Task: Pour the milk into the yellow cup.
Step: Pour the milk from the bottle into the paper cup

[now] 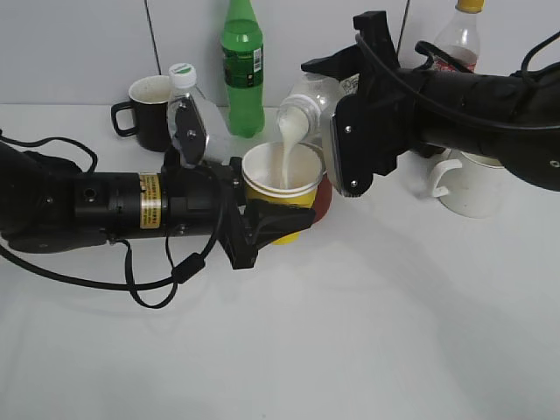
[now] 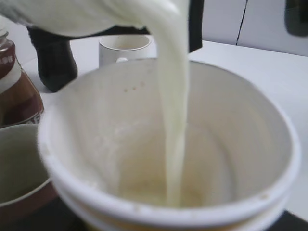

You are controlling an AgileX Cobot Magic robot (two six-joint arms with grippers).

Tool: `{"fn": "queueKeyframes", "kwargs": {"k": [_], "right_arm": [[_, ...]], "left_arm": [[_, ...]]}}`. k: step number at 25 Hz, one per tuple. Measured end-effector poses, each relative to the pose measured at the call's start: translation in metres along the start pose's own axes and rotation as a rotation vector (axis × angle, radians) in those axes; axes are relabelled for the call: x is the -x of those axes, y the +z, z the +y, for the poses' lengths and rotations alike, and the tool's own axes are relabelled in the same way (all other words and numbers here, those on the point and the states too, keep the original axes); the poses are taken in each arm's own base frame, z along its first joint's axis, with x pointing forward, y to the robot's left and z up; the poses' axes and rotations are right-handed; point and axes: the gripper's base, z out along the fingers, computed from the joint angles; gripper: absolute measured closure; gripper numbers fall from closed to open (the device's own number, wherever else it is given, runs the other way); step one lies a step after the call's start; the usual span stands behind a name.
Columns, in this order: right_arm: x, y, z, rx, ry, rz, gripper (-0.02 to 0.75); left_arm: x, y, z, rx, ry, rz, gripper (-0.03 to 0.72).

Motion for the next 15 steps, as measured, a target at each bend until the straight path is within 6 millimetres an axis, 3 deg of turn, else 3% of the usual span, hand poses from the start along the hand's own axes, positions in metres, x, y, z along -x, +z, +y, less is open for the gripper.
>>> {"fn": "queueKeyframes", "kwargs": {"k": [15], "right_arm": [[0.0,0.0,0.0,0.0,0.099,0.0,0.289]], "left_arm": [[-0.0004,0.0,0.0002,0.002,0.001,0.004,0.275]]}}
